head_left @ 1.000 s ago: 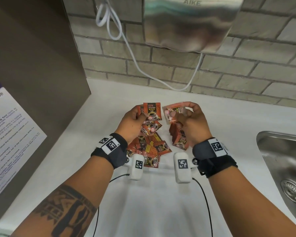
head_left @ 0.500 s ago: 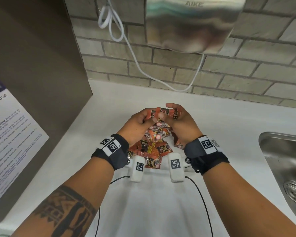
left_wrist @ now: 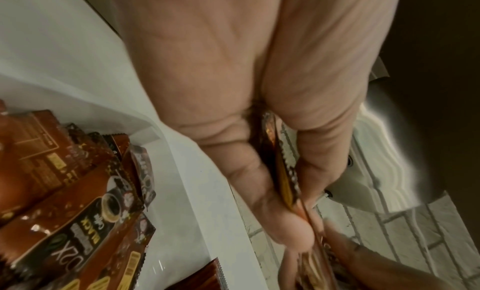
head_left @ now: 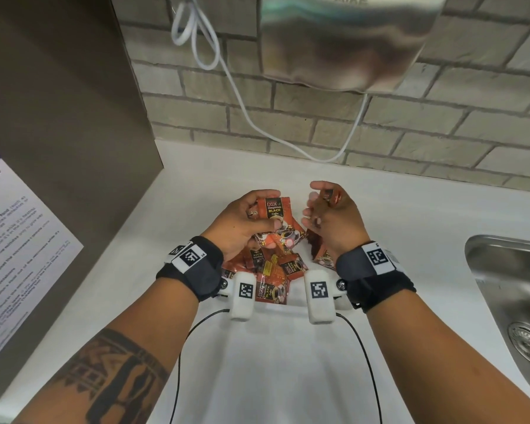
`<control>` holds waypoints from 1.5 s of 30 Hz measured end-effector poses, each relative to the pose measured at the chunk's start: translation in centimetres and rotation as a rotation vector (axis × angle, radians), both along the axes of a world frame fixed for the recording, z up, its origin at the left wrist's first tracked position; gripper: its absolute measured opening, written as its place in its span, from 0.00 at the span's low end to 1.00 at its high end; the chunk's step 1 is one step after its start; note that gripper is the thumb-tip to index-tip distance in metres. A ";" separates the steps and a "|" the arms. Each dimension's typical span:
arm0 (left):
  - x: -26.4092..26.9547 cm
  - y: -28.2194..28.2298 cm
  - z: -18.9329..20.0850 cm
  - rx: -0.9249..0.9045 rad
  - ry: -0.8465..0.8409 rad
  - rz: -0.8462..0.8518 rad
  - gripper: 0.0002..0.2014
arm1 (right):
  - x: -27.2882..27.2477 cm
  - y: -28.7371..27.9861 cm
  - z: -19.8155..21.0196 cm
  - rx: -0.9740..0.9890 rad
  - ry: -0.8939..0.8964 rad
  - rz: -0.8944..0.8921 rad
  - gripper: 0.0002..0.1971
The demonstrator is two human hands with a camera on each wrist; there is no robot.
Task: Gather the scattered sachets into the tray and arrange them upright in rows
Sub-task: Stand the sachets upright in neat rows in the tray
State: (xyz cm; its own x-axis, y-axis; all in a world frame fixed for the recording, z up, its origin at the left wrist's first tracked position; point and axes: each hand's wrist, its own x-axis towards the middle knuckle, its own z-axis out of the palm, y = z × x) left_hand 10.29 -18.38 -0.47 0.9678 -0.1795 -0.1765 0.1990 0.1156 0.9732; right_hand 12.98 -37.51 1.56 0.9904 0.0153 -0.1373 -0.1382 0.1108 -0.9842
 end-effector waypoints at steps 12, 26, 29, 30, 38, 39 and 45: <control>0.4 0.0 0.4 -0.032 -0.021 -0.069 0.32 | 0.0 0.2 -0.1 -0.119 -0.001 0.156 0.13; 1.1 0.1 0.4 -0.005 -0.008 -0.011 0.19 | 0.0 -0.5 -0.7 -0.338 -0.005 0.418 0.21; 1.2 0.1 0.3 -0.108 0.053 0.031 0.14 | 0.0 -0.5 -0.6 -0.167 0.044 0.349 0.19; 1.2 0.2 0.4 -0.144 0.069 0.059 0.14 | 0.1 -0.8 -0.5 -0.105 0.072 0.338 0.19; 1.8 -1.5 0.0 -0.122 0.002 0.261 0.16 | -1.0 1.0 -0.8 -0.039 0.138 0.206 0.24; 1.8 -1.9 0.0 -0.110 -0.019 0.267 0.16 | -1.1 1.4 -1.0 -0.017 0.143 0.180 0.26; 1.6 -2.3 0.5 -0.055 -0.086 0.181 0.24 | -0.1 1.0 -0.4 0.117 0.144 0.048 0.19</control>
